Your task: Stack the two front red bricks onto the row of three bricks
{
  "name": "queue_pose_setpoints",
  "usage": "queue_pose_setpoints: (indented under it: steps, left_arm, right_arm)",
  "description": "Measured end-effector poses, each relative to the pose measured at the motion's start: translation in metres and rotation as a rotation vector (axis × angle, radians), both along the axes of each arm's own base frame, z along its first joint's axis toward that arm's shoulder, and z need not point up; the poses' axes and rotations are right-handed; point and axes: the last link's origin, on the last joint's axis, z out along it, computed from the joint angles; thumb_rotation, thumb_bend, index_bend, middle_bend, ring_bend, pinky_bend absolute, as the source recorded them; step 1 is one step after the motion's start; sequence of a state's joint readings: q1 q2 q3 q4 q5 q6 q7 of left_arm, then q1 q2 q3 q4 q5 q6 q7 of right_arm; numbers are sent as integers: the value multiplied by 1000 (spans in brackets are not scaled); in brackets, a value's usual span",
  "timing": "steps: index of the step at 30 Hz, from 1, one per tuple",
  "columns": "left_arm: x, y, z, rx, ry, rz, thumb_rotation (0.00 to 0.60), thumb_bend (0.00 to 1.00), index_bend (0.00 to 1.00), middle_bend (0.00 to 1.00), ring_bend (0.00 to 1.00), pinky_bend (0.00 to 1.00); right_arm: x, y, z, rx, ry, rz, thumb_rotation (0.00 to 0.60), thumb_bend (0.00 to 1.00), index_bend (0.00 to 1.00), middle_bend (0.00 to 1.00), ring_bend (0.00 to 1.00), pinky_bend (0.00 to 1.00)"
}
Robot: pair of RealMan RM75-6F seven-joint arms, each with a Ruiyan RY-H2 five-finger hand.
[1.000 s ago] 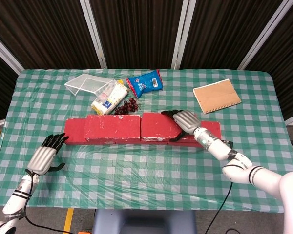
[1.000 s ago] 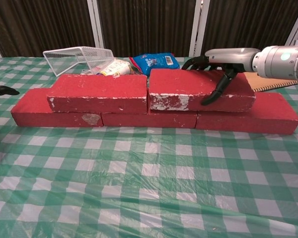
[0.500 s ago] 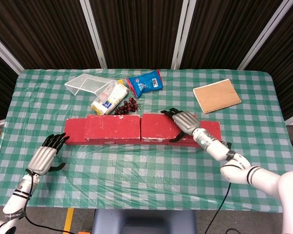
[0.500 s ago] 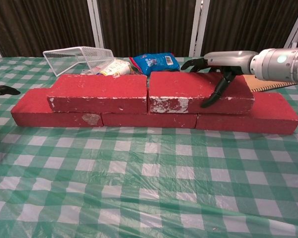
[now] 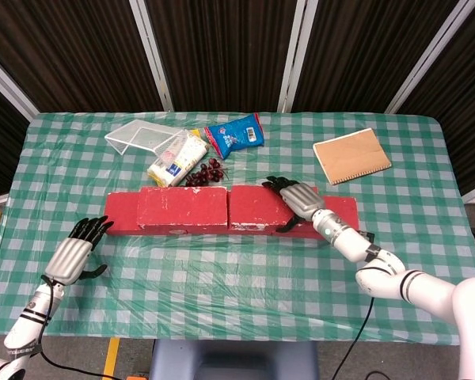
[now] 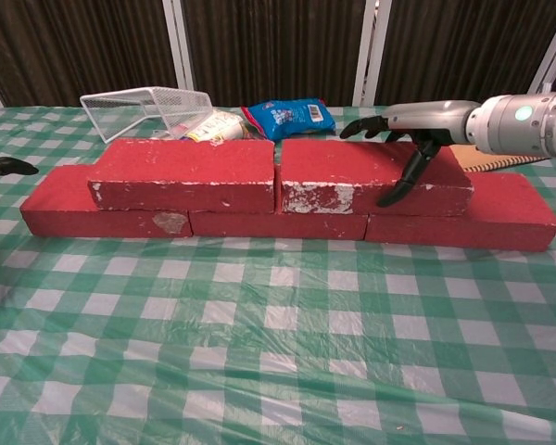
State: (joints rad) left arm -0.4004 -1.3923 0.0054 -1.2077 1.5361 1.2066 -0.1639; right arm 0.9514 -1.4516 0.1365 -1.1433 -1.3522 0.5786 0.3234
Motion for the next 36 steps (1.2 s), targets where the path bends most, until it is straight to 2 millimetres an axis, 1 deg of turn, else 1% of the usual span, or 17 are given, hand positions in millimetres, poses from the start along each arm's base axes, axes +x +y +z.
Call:
queue_pose_setpoints:
  steps: [5,8,11,15,17,20,23,24,27,31,36]
  left_arm:
    - [1,-1,1,5,-3,-6,600,256,0,0,0,32]
    - [2,-2,2,8,-3,-10,600,255,0,0,0,32]
    - [2,-3,3,12,0,-13,600,255,0,0,0,32]
    - [2,-3,3,15,2,-14,600,255,0,0,0,32]
    - [2,-3,3,16,3,-15,600,254,0,0,0,32]
    - [4,-4,2,20,7,-22,600,253,0,0,0,32]
    - [4,-5,-1,13,12,-25,600,255,0,0,0,32]
    - [5,-5,-2,10,14,-26,600,254,0,0,0,32]
    - [5,-5,-4,6,16,-28,600,254,0,0,0,32]
    - [5,-5,-5,1,19,-24,600,254,0,0,0,32]
    - [4,-4,-6,-2,21,-18,600,254,0,0,0,32]
  right_arm:
    - [1,2,4,-9,-8,3,600,72,0,15,0,215]
    - [1,5,10,-16,-22,5,600,64,0,0,0,181]
    - [-2,12,23,-41,-50,14,600,64,0,0,0,154]
    - [-11,21,44,-81,-67,30,600,64,1,0,0,136]
    - [-19,27,53,-95,-62,35,600,64,44,0,0,107]
    - [-37,33,68,-131,-23,34,600,64,173,0,0,76]
    - [-74,46,88,-185,50,-7,600,65,250,0,0,60]
    - [-90,51,94,-196,84,-32,600,64,275,0,0,58]
    - [-113,54,101,-212,138,-73,600,65,330,0,0,58]
    - [-129,55,98,-203,158,-110,600,64,346,0,0,58]
    - [-128,55,85,-167,143,-112,600,64,357,0,0,58]
